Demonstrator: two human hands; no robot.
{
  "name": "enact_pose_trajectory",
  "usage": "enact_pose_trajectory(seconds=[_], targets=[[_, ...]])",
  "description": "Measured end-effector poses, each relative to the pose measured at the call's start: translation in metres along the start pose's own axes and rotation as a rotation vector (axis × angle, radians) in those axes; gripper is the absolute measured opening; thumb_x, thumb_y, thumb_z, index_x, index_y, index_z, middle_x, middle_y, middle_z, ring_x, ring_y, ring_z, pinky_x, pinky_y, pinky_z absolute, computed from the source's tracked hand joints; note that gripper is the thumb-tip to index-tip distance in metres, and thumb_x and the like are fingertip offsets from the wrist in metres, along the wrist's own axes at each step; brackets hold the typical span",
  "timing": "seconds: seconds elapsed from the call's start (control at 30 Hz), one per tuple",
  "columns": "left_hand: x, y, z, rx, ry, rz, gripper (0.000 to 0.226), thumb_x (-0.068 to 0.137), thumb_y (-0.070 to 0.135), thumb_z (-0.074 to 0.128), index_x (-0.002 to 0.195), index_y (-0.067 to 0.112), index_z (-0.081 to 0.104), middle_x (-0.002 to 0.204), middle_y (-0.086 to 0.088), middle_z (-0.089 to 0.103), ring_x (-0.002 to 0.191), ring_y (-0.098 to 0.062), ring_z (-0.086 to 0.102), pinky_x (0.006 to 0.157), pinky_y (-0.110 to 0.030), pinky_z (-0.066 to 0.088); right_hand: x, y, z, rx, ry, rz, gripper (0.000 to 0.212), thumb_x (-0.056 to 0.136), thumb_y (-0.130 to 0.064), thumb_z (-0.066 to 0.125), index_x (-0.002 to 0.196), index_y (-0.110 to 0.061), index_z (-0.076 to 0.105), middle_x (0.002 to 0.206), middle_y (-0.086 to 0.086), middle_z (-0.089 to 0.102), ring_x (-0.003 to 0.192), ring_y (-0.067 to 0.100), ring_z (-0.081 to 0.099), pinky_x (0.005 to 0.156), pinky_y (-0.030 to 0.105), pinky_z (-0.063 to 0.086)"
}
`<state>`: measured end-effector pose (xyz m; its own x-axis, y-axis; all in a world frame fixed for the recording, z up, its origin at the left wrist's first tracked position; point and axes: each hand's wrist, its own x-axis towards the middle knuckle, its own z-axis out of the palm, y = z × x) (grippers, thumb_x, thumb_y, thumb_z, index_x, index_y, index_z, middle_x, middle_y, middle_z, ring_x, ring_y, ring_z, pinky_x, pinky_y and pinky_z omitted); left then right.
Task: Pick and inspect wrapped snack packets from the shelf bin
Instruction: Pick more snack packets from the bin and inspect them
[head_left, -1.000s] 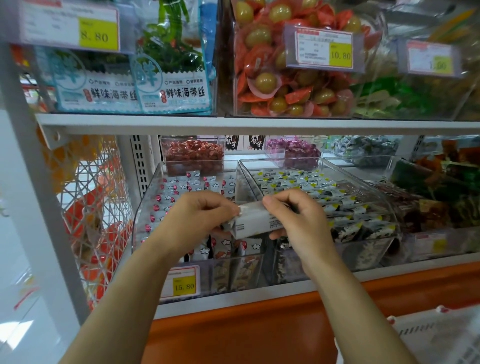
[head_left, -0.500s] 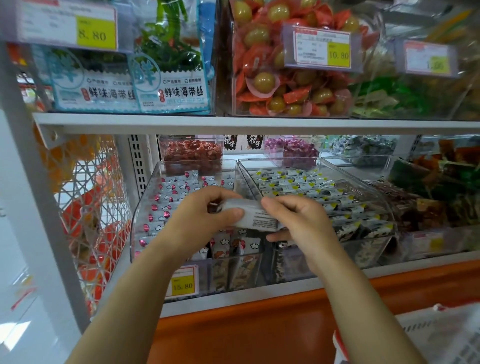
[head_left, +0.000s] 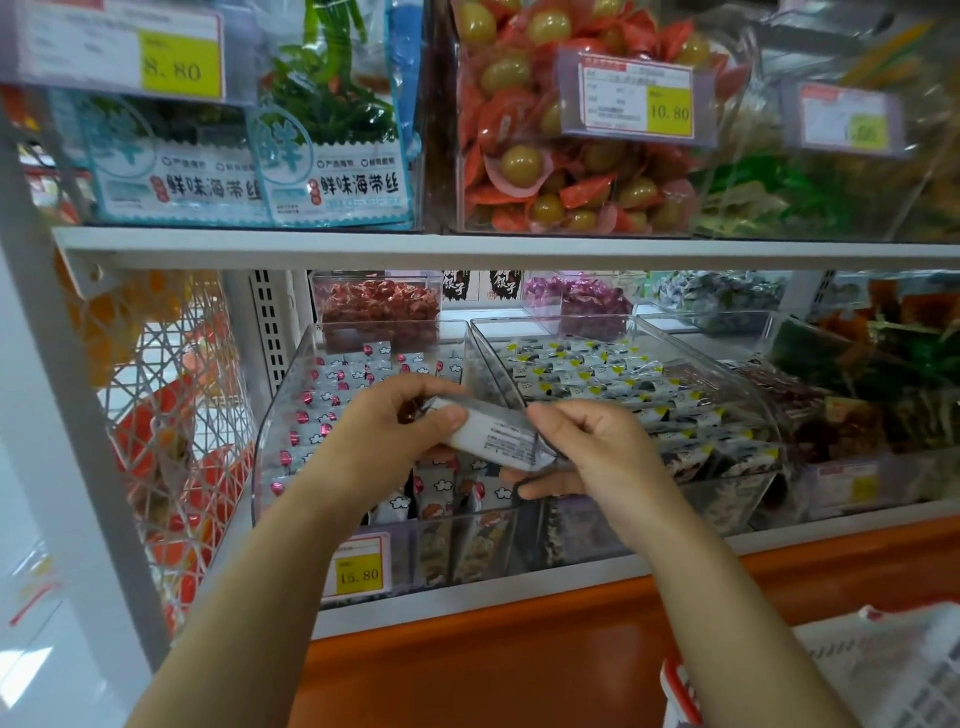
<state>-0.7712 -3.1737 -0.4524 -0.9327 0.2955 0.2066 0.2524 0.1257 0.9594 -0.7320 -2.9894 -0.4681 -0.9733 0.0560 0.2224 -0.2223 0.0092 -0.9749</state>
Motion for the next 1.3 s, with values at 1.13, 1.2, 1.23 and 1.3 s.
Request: enact_pose_trajectory(seconds=[1.13, 1.2, 1.23, 1.3], targets=[[0.040, -0.033, -0.006, 1.084, -0.163, -0.042, 0.063, 0.091, 0.057, 0.036, 0.144, 0.024, 0.031, 0.157, 0.004, 0.015, 0.145, -0.018, 0.002, 0.114, -0.049, -0.002, 0.155, -0.005, 0.045, -1.751, -0.626, 0.062, 0.035, 0.099, -0.024, 0.030, 0.065, -0.022, 0.035, 0.086, 0.001, 0.036, 0.090, 0.020, 0.035, 0.072, 0.031, 0.032], [0.039, -0.032, -0.008, 1.063, -0.157, -0.047, 0.062, 0.091, 0.056, 0.038, 0.144, 0.023, 0.033, 0.156, 0.002, 0.017, 0.145, -0.018, 0.003, 0.115, -0.050, -0.001, 0.160, -0.006, 0.046, -1.662, -0.579, 0.046, 0.035, 0.099, -0.022, 0.033, 0.067, -0.016, 0.045, 0.075, -0.001, 0.042, 0.073, 0.016, 0.042, 0.062, 0.028, 0.035], [0.039, -0.032, -0.009, 1.051, -0.154, -0.046, 0.062, 0.091, 0.056, 0.038, 0.143, 0.022, 0.034, 0.156, 0.001, 0.019, 0.144, -0.019, 0.005, 0.116, -0.051, 0.001, 0.161, -0.007, 0.044, -1.597, -0.528, 0.017, 0.033, 0.098, -0.020, 0.036, 0.073, -0.009, 0.054, 0.077, 0.002, 0.049, 0.071, 0.016, 0.047, 0.062, 0.027, 0.039], [0.039, -0.032, -0.011, 1.038, -0.150, -0.043, 0.061, 0.091, 0.055, 0.039, 0.143, 0.022, 0.035, 0.155, 0.000, 0.022, 0.144, -0.020, 0.008, 0.116, -0.051, 0.005, 0.167, -0.009, 0.041, -1.516, -0.378, -0.126, 0.027, 0.094, -0.016, 0.043, 0.093, -0.003, 0.066, 0.096, 0.009, 0.063, 0.087, 0.023, 0.059, 0.078, 0.034, 0.049]])
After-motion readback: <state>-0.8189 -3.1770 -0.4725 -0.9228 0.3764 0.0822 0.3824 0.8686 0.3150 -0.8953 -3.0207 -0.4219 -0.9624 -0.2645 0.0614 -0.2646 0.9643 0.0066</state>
